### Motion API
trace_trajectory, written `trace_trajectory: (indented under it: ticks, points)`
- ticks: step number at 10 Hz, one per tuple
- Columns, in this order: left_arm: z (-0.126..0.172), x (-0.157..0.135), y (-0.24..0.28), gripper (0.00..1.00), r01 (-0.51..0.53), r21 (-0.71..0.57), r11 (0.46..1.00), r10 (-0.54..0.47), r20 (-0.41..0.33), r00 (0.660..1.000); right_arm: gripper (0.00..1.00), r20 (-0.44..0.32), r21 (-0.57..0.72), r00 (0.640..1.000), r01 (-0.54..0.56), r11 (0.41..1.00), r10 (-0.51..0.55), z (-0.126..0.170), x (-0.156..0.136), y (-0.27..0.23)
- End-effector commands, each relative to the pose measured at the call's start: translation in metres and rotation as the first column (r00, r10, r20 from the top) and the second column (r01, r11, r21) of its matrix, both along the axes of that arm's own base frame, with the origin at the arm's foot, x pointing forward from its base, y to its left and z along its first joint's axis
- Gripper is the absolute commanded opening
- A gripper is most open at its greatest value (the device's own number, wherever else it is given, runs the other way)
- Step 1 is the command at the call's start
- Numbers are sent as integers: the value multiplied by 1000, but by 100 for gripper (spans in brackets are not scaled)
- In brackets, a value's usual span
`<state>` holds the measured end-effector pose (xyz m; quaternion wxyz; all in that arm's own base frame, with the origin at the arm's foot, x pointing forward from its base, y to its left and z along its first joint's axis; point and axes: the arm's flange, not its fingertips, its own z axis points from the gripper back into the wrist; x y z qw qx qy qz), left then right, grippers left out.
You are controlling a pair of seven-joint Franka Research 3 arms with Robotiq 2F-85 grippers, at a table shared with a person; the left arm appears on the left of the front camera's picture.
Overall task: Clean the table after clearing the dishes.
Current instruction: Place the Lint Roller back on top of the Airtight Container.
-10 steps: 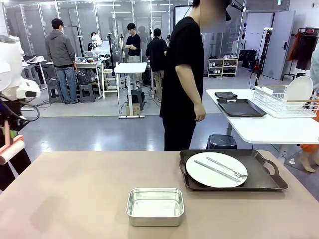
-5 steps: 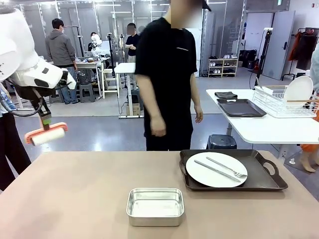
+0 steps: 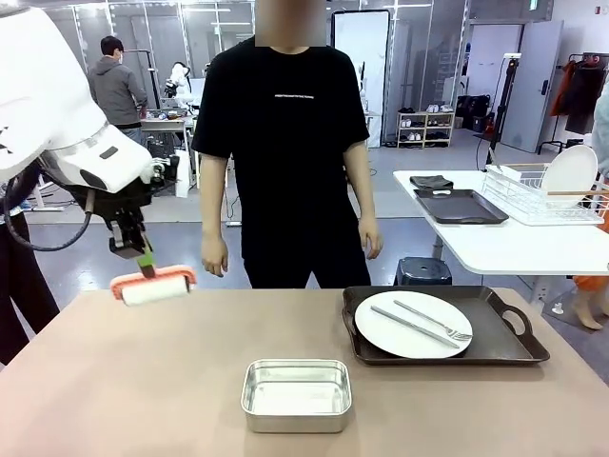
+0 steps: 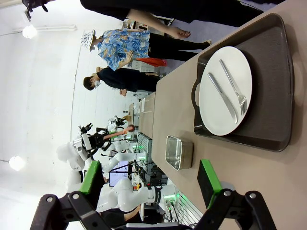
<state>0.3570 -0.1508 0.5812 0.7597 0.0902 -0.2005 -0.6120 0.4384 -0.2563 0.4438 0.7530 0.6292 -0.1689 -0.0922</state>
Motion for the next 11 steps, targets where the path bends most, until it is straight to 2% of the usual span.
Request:
trace_trajectory:
  ticks: [1,2,3,8,9,11]
  points:
    - [-1,-24,-23,21,144,-60,988,-145,-20,989,100,6,-2,1000,0,1000,0,3,-1,1]
    - [-6,-31,-36,21,166,-39,985,-167,-22,986,100,6,-2,1000,0,1000,0,3,-1,1]
    - [0,-14,-19,21,71,-24,997,-71,-8,997,100,6,-2,1000,0,1000,0,3,-1,1]
    - [-4,-15,-20,21,65,-35,997,-66,-20,998,100,6,-2,1000,0,1000,0,3,-1,1]
    - [-8,-19,-42,21,119,44,992,-117,-43,992,100,6,-2,1000,0,1000,0,3,-1,1]
    - [-10,-23,-76,21,168,82,982,-162,-71,984,100,6,-2,1000,0,1000,0,3,-1,1]
